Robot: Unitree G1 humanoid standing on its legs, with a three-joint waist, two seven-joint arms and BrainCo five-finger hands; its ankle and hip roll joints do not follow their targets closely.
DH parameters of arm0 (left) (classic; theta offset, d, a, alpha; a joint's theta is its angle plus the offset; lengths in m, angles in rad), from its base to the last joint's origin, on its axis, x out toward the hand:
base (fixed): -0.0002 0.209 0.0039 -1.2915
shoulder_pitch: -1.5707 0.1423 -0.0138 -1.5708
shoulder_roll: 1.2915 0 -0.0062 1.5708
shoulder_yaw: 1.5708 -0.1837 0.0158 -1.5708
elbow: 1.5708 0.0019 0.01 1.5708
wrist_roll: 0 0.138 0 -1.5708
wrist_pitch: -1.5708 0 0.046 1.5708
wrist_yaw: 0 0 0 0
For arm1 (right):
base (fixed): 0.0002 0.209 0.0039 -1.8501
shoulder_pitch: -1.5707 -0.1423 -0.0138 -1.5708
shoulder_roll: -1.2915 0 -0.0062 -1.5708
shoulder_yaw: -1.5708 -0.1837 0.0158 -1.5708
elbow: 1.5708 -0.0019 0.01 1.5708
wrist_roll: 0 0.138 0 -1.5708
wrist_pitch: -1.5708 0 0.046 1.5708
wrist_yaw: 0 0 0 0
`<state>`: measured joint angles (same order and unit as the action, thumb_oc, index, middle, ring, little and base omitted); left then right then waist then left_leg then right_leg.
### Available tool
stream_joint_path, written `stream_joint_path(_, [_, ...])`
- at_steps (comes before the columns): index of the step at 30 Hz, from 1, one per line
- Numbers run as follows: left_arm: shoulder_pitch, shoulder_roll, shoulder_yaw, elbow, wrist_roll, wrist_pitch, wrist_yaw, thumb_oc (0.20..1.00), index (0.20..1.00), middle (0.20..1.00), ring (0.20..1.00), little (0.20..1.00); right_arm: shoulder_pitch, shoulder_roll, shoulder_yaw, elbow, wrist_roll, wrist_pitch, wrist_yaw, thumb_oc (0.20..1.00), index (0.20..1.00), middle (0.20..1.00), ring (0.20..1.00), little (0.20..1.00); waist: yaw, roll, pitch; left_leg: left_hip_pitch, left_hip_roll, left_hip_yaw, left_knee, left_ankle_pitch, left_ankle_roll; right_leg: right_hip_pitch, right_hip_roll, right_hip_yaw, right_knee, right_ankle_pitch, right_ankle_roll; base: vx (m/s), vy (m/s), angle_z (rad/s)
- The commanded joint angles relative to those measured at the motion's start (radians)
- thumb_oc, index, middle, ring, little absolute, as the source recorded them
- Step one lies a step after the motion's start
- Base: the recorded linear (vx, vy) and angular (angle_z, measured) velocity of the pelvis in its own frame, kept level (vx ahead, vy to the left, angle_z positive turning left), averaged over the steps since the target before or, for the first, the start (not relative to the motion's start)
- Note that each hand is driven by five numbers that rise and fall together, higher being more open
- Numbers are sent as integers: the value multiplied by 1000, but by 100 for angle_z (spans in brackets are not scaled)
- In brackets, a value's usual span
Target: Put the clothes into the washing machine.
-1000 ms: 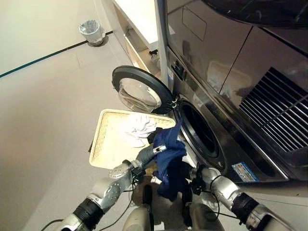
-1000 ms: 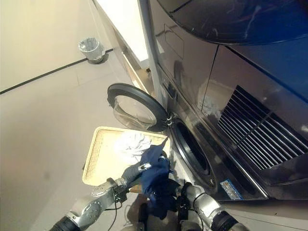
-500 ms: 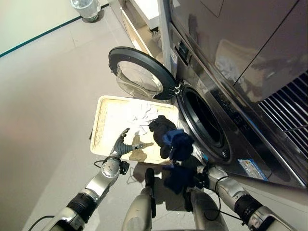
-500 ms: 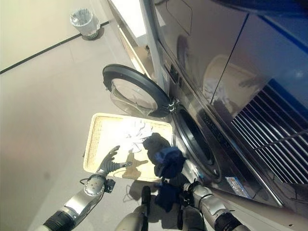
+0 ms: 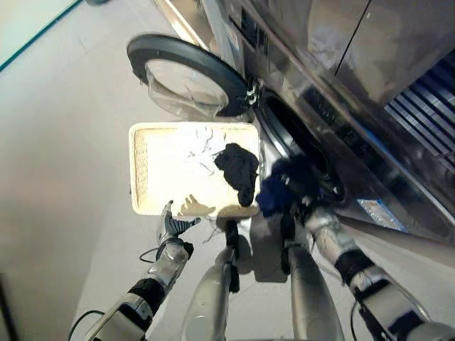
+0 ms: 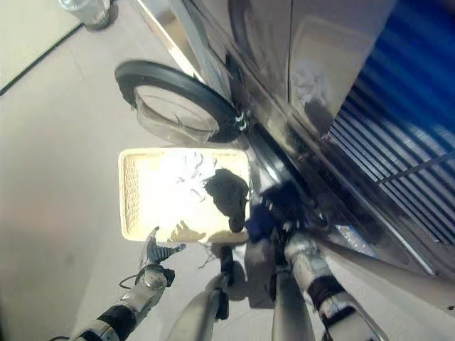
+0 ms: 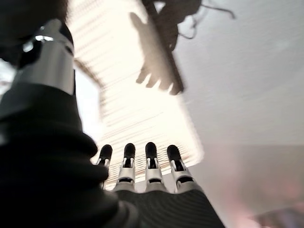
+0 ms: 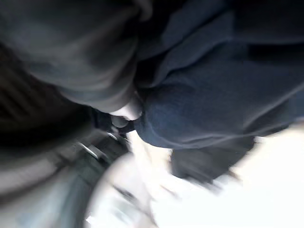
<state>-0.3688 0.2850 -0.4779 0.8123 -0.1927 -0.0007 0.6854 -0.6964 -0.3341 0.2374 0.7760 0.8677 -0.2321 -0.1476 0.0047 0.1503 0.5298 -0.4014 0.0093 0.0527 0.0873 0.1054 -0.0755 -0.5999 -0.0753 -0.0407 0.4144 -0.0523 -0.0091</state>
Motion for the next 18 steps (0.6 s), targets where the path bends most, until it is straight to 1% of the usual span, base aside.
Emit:
stream_joint_path(1, [16,5,14,-42,-30,-62,66,1000,1000,1000,1000,1000,-148,-60,-79,-6,30,-162,-127,200,200,200,200,200,6,31,-10,-99,-72,-12,80,-11,4,20,4,-46,-136,61,46,0,0,0])
stream_joint_path(2, [27,6,7,-45,-34,-75,73,1000,1000,1000,1000,1000,-219,-88,-108,49,15,-206,-176,200,200,200,200,200,19,45,-10,-122,-73,-15,85,-11,8,-5,7,-45,-122,55,44,0,0,0])
stream_joint_path(3, [27,6,7,-45,-34,-75,73,1000,1000,1000,1000,1000,-219,-88,-108,49,15,-206,-176,200,200,200,200,200,19,45,-10,-122,-73,-15,85,-11,8,-5,7,-45,-122,55,44,0,0,0])
stream_joint_path(4, [36,11,-1,-53,-36,-86,73,1000,1000,1000,1000,1000,-298,-130,-122,105,-53,-258,-244,200,200,200,200,200,34,57,-10,-150,-76,-17,93,-11,13,-35,11,-47,-100,48,42,-1,-50,3])
stream_joint_path(5, [60,30,-13,-68,-47,-92,71,1000,1000,1000,1000,1000,-391,-203,-111,161,-146,-322,-389,200,200,200,200,200,54,69,-10,-181,-80,-22,110,-21,20,-69,13,-53,-63,27,40,-24,-49,3])
stream_joint_path(6, [55,29,-11,-68,-47,-91,71,1000,1000,1000,1000,1000,-398,-202,-110,160,-150,-322,-395,200,200,200,200,200,55,71,-10,-192,-78,-21,109,-12,21,-78,15,-53,-70,40,39,-20,-102,2])
stream_joint_path(7, [80,48,-14,-79,-52,-102,62,1000,1000,1000,1000,1000,-446,-255,-106,185,-158,-366,-489,200,200,200,200,200,69,74,-10,-215,-80,-26,126,-23,26,-102,17,-58,-34,18,38,-35,-124,3])
stream_joint_path(8, [96,67,-9,-87,-52,-110,51,1000,1000,1000,1000,1000,-470,-296,-114,189,-152,-401,-556,200,200,200,200,200,77,72,-10,-234,-82,-34,133,-25,32,-119,21,-60,-20,14,37,-16,-145,5])
stream_joint_path(9, [100,73,-9,-91,-54,-110,49,1000,1000,1000,1000,1000,-474,-307,-117,191,-153,-413,-574,200,200,200,200,200,79,72,-10,-239,-82,-36,135,-26,33,-124,21,-61,-15,12,37,-22,-142,14])
stream_joint_path(10, [112,94,-4,-105,-56,-106,37,1000,1000,1000,1000,1000,-494,-356,-131,205,-204,-449,-664,200,200,200,200,200,85,70,-10,-255,-82,-42,146,-29,40,-143,22,-64,3,9,38,-8,-108,17])
stream_joint_path(11, [117,101,-3,-112,-60,-102,31,1000,1000,1000,1000,1000,-504,-373,-131,204,-227,-458,-702,200,200,200,200,200,87,69,-10,-262,-82,-45,150,-31,42,-150,21,-65,9,9,39,-9,-124,17])
stream_joint_path(12, [123,113,-1,-121,-68,-99,24,1000,1000,1000,1000,1000,-525,-408,-129,205,-282,-466,-783,200,200,200,200,200,92,67,-10,-269,-81,-47,153,-33,45,-158,20,-70,15,8,40,-26,-57,6])
stream_joint_path(13, [120,113,0,-122,-69,-98,24,1000,1000,1000,1000,1000,-529,-407,-128,202,-292,-465,-794,200,200,200,200,200,93,68,-10,-277,-79,-47,150,-23,45,-164,22,-71,9,21,39,-36,-65,1])
stream_joint_path(14, [124,122,5,-130,-71,-95,14,1000,1000,1000,1000,1000,-547,-439,-125,199,-351,-462,-863,200,200,200,200,200,95,65,-10,-283,-76,-48,150,-24,47,-169,22,-74,13,20,41,-30,-29,-2])
stream_joint_path(15, [124,122,5,-130,-71,-95,14,1000,1000,1000,1000,1000,-547,-439,-125,199,-351,-462,-863,200,200,200,200,200,95,65,-10,-283,-76,-48,150,-24,47,-169,22,-74,13,20,41,1,-70,-1])
stream_joint_path(16, [133,133,8,-144,-79,-91,9,1000,1000,1000,1000,1000,-568,-493,-115,197,-449,-442,-958,200,200,200,200,200,95,57,-10,-280,-74,-49,149,-33,47,-168,20,-76,23,8,45,6,-46,-1])
stream_joint_path(17, [135,134,12,-149,-79,-90,6,1000,1000,1000,1000,1000,-582,-511,-104,190,-497,-424,-1002,200,200,200,200,200,95,56,-10,-282,-73,-50,147,-32,46,-171,21,-76,24,8,46,1,-67,-4])
stream_joint_path(18, [144,142,16,-162,-83,-91,-6,1000,1000,1000,1000,1000,-606,-558,-80,181,-609,-378,-1098,200,200,200,200,200,95,52,-10,-286,-71,-52,145,-31,45,-174,20,-77,24,9,48,-11,-30,-5])
